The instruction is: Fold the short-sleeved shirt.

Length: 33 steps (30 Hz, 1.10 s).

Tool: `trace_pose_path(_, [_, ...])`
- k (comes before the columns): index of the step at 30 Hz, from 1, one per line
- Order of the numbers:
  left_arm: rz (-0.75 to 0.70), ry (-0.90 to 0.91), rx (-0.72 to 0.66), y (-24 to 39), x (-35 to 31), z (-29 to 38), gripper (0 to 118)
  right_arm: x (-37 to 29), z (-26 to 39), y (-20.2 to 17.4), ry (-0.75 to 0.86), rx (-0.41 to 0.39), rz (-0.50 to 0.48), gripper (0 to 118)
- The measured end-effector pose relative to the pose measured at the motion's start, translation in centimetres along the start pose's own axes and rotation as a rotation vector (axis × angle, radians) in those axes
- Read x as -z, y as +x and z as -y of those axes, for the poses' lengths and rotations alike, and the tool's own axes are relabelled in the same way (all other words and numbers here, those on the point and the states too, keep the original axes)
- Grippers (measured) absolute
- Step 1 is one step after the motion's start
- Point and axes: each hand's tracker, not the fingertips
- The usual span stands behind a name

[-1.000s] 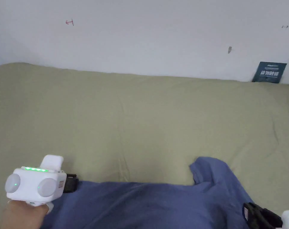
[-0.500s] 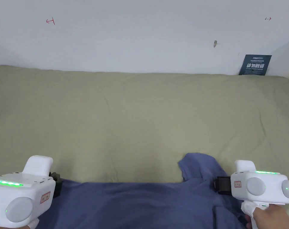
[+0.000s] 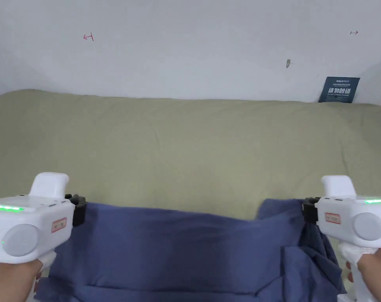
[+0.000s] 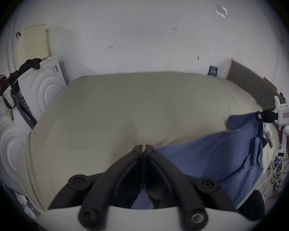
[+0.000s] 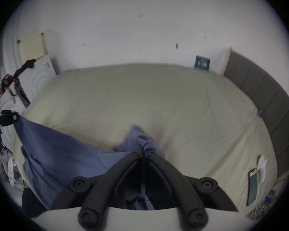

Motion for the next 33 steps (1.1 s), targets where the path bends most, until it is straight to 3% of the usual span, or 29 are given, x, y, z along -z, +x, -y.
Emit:
trace_pose_path(3, [0.004,0.056,-0.005,-0.8,-5.5,1.4,1,-6.4,1.5,-0.2,0.083,-0.009,-0.034,3])
trace_pose_path(8, [0.021,0.013,-0.006,-1.7,-12.2,8.2,2,-13.1,9.0,-0.5,0.069,0.04,-0.06,3])
trace_pose_path(11, [-0.01,-0.154,0.042,-1.7,-11.7,13.8,2,-12.9,14.9,-1.2,-0.028,0.034,-0.023,3])
trace_pose_path(13, [0.016,-0.232,-0.01,-2.1,-10.3,16.9,2,-11.6,18.2,-1.5,-0.097,0.071,-0.017,3])
trace_pose_path(16, [-0.012,-0.233,-0.038,-2.6,-7.2,19.6,1,-10.0,20.7,-1.6,-0.113,0.141,0.0,3])
trace_pose_path(20, [-0.058,-0.216,-0.067,-1.9,-6.2,19.4,3,-9.5,20.5,-1.5,-0.114,0.152,0.029,6])
trace_pose_path(21, [-0.072,-0.186,-0.089,-1.8,-6.9,18.9,15,-10.0,20.0,-1.5,-0.12,0.152,0.031,23])
trace_pose_path(22, [-0.062,-0.106,-0.1,-1.5,-8.0,17.9,39,-11.1,19.4,-1.8,-0.074,0.139,0.061,49])
trace_pose_path(23, [-0.049,-0.033,-0.108,-1.0,-9.4,16.7,74,-12.3,18.6,-2.3,-0.006,0.107,0.068,77])
trace_pose_path(24, [-0.029,0.034,-0.1,-0.4,-10.6,15.7,104,-13.2,17.7,-2.6,0.034,0.086,0.065,94])
trace_pose_path(26, [0.004,0.254,-0.054,1.3,-14.1,13.1,106,-16.0,15.1,-3.8,0.166,0.073,0.032,93])
trace_pose_path(29, [0.016,0.441,0.018,4.4,-18.2,9.7,106,-19.9,11.7,-6.5,0.4,0.062,-0.021,94])
trace_pose_path(33, [-0.022,0.566,0.086,7.5,-21.5,7.4,105,-23.5,9.7,-9.8,0.64,0.024,-0.024,93])
